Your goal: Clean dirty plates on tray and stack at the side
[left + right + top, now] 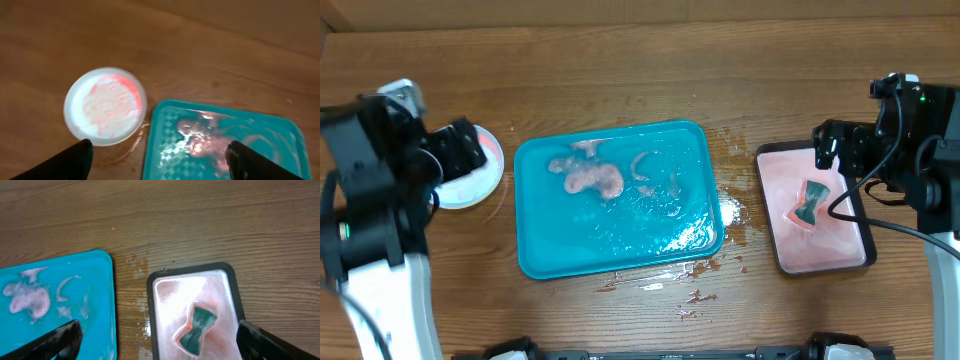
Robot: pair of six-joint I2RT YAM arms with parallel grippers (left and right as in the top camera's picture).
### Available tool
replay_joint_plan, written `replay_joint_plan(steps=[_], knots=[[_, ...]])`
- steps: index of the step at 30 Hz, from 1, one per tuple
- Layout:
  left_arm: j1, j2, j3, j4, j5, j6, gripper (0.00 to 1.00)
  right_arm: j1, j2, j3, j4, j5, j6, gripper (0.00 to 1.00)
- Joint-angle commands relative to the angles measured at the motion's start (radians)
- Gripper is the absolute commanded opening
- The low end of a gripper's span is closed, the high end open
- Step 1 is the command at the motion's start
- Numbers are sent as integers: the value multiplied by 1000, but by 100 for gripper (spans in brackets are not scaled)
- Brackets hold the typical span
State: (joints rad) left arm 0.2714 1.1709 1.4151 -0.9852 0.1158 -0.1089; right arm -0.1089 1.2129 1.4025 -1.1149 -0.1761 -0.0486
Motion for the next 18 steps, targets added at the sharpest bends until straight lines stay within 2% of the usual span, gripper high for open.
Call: replay_joint_plan(steps=[1,2,3,7,9,13,18], knots=[[-61,-158,9,-14,121,205,86,3,1,20,5,2,-5,100],[-69,-191,9,-19,117,191,87,3,1,20,5,2,-5,100],[-71,-223,9,-30,108,174,91,3,1,20,5,2,-5,100],[-71,-333,9,-103,85,173,91,3,1,20,5,2,-5,100],[-71,-376,9,-115,76,164,100,3,1,20,5,2,-5,100],[-71,-408,9,-118,75,161,100,3,1,20,5,2,-5,100],[-71,-407,9,-231,76,161,100,3,1,20,5,2,-5,100]])
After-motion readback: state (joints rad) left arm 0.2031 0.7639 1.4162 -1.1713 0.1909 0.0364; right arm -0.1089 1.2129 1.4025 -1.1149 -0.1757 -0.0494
